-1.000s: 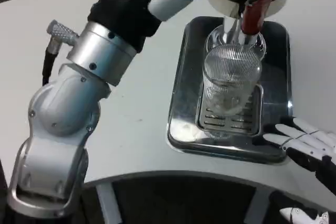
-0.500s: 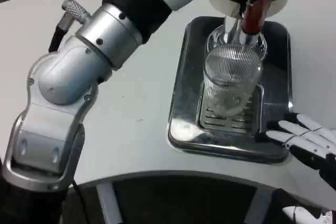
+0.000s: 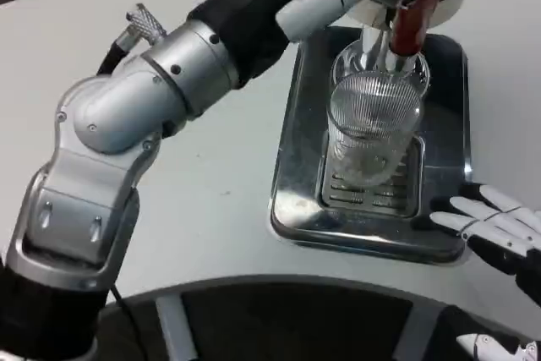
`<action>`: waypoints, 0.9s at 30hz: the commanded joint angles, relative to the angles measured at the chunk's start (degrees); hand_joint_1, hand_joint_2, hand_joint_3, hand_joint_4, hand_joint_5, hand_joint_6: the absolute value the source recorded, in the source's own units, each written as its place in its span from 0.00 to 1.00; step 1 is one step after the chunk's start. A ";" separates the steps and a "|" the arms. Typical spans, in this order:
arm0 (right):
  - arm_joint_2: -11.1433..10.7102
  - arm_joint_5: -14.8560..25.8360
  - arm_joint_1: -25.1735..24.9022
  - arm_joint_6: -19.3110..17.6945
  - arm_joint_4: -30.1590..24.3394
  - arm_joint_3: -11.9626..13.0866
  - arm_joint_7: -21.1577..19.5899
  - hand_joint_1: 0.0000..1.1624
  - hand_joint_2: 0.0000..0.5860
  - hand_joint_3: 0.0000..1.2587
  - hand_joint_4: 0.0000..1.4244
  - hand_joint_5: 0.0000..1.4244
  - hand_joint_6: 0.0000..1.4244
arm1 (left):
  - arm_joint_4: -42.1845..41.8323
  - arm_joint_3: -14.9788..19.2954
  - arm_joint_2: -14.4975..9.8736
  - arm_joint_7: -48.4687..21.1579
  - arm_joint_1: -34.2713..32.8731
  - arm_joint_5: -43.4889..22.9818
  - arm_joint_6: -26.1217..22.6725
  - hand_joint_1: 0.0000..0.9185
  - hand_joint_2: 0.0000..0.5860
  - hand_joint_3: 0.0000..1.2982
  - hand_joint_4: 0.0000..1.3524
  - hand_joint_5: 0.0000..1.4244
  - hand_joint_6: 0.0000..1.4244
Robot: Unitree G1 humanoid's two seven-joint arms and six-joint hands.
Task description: Grasp the cup under the faucet to collect the drink, then remove the cup.
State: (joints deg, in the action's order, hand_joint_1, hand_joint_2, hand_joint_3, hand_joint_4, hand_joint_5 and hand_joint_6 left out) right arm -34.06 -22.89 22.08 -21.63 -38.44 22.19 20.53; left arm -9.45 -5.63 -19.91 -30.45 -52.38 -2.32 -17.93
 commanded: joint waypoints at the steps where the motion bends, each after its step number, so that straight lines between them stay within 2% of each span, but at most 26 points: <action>1: 0.37 0.74 0.80 -0.76 -0.68 0.42 0.17 0.35 0.76 0.16 0.07 0.03 0.09 | 0.48 -1.27 -0.22 -0.87 0.81 0.32 0.01 0.00 0.16 0.14 0.09 0.15 0.19; 10: 0.10 1.15 0.77 -0.66 -0.87 0.68 0.46 0.35 0.76 0.16 0.07 0.03 0.09 | 0.87 -3.82 -0.76 -1.32 1.67 2.19 2.57 0.00 0.14 0.14 0.09 0.13 0.16; 20: 0.65 1.27 1.62 -0.71 -1.04 0.60 0.27 0.35 0.76 0.16 0.07 0.03 0.09 | 2.01 -6.99 -2.58 -3.38 0.85 6.97 7.64 0.00 0.14 0.14 0.09 0.13 0.14; 27: 1.18 1.49 2.04 -0.43 -1.41 0.58 0.23 0.35 0.75 0.16 0.07 0.03 0.09 | 2.73 -8.75 -4.08 -4.71 -0.02 10.34 10.81 0.00 0.14 0.13 0.06 0.10 0.12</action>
State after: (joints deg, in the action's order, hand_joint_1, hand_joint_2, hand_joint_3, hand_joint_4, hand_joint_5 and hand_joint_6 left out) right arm -33.56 -22.31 23.09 -21.63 -38.74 22.49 20.53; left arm -7.39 -12.87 -23.00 -33.35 -52.29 6.86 -8.07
